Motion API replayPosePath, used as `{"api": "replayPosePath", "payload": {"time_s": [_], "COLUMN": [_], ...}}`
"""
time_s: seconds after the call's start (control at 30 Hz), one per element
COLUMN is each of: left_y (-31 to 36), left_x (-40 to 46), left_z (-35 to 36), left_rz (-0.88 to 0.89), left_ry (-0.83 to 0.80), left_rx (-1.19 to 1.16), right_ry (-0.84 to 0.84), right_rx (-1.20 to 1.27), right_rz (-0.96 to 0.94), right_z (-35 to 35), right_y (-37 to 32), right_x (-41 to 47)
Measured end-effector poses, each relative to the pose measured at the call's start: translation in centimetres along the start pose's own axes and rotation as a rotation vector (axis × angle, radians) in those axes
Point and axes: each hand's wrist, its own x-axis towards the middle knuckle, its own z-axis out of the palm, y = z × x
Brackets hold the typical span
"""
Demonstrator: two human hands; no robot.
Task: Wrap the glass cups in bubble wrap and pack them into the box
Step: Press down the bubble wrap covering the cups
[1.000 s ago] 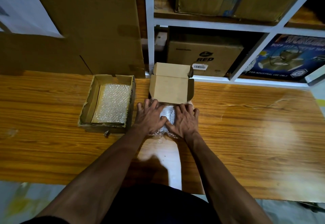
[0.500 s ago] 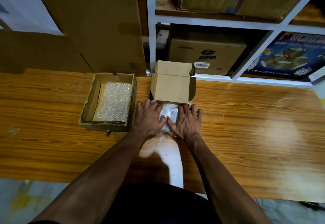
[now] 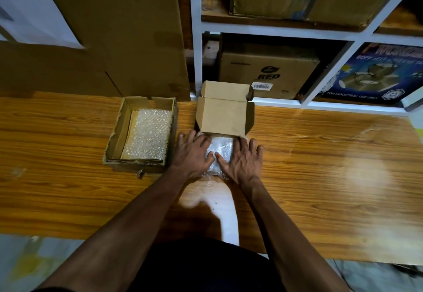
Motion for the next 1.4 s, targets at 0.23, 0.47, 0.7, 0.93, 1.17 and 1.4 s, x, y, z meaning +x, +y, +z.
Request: {"api": "replayPosePath", "payload": {"time_s": [0.23, 0.47, 0.7, 0.93, 1.17, 1.4], "left_y": [0.5, 0.0, 0.1, 0.2, -0.5, -0.4], "left_x": [0.8, 0.3, 0.1, 0.9, -1.2, -1.4], "left_z": [-0.5, -0.7, -0.1, -0.7, -0.2, 0.6], "left_rz": [-0.012, 0.038, 0.011, 0.025, 0.033, 0.015], "left_ry": [-0.036, 0.029, -0.016, -0.045, 0.081, 0.058], "left_rx": [0.044, 0.066, 0.035, 0.073, 0.002, -0.032], "right_ry": [-0.049, 0.032, 0.008, -0.026, 0.119, 0.052], "right_rx": [-0.018, 0.002, -0.06, -0.049, 0.049, 0.002], "right_rz": [-0.022, -0.042, -0.053, -0.061, -0.067, -0.045], "right_z": [-0.4, 0.0, -0.5, -0.5, 0.4, 0.0], "right_y": [0.1, 0.9, 0.3, 0.4, 1.6, 0.6], "right_x": [1.2, -0.2, 0.1, 0.8, -1.5, -1.2]}}
